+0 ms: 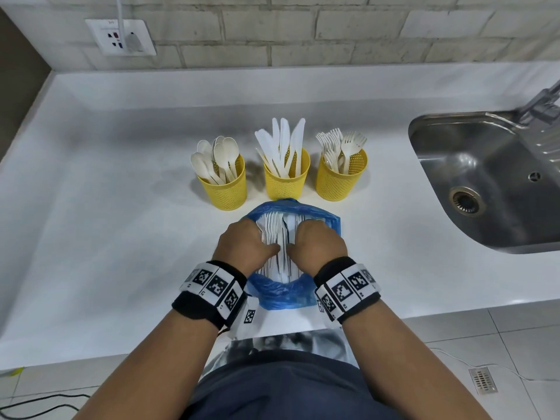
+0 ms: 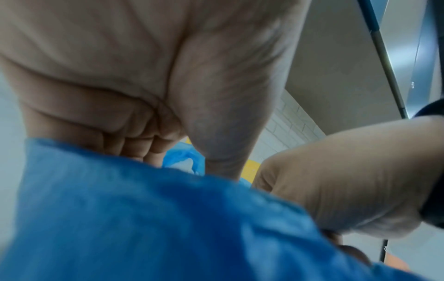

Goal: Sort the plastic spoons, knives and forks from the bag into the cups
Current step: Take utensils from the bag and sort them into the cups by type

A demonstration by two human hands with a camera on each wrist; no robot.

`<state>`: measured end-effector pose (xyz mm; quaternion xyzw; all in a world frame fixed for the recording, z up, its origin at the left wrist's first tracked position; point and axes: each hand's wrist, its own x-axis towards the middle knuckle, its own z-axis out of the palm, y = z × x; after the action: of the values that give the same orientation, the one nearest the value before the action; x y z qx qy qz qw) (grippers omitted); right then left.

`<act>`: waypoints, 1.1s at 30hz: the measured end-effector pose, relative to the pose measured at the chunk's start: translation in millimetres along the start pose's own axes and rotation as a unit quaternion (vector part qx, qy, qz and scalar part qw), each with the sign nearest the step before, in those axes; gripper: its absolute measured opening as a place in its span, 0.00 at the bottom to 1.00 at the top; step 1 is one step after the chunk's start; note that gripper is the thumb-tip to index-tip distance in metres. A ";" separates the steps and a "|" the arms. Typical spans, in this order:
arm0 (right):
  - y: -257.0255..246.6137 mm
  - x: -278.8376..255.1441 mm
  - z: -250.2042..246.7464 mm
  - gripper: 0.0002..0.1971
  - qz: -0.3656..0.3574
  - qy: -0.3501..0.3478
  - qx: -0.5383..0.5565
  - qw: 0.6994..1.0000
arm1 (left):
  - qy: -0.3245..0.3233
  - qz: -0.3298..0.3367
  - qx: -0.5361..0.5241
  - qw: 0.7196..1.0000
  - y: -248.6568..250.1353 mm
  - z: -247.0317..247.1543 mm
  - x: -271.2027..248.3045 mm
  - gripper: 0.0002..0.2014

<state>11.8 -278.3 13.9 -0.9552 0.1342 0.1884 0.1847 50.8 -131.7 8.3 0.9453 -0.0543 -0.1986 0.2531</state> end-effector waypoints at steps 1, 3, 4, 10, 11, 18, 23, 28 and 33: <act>-0.1 0.6 -0.9 0.13 -0.003 -0.007 -0.002 1.000 | -0.001 0.003 -0.004 1.000 0.4 -1.0 -1.2 0.23; 2.9 3.9 -3.4 0.09 -0.001 -0.028 0.015 1.000 | -0.005 0.004 -0.015 1.000 1.1 -3.4 -2.1 0.24; 5.6 4.9 -5.3 0.10 0.003 -0.036 0.034 0.999 | -0.003 0.002 -0.019 1.000 2.0 -4.9 -3.6 0.24; 9.9 4.1 -5.9 0.14 0.010 -0.016 0.068 0.997 | 0.029 -0.015 -0.027 0.999 5.9 -6.5 -10.6 0.18; 9.2 4.3 -4.6 0.13 0.010 -0.011 0.058 0.998 | 0.030 -0.012 -0.019 0.999 6.6 -6.1 -11.7 0.17; 2.9 13.5 -0.2 0.21 0.002 -0.025 0.043 0.999 | 0.056 -0.002 0.016 0.998 13.8 5.1 -17.1 0.15; 11.2 17.3 -5.6 0.18 0.007 -0.026 0.136 0.990 | 0.073 -0.008 0.019 0.997 12.6 7.1 -16.9 0.13; 14.2 18.7 -3.8 0.19 -0.005 -0.021 0.141 0.990 | 0.066 0.002 0.027 0.997 9.0 12.6 -17.9 0.17; 13.0 23.2 -3.1 0.16 -0.034 -0.046 0.092 0.994 | 0.054 -0.008 0.033 0.998 13.2 6.3 -18.6 0.12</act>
<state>29.2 -295.5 3.2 -0.9284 0.1100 0.2128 0.2841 31.2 -142.3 16.3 0.9627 -0.0397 -0.1477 0.2230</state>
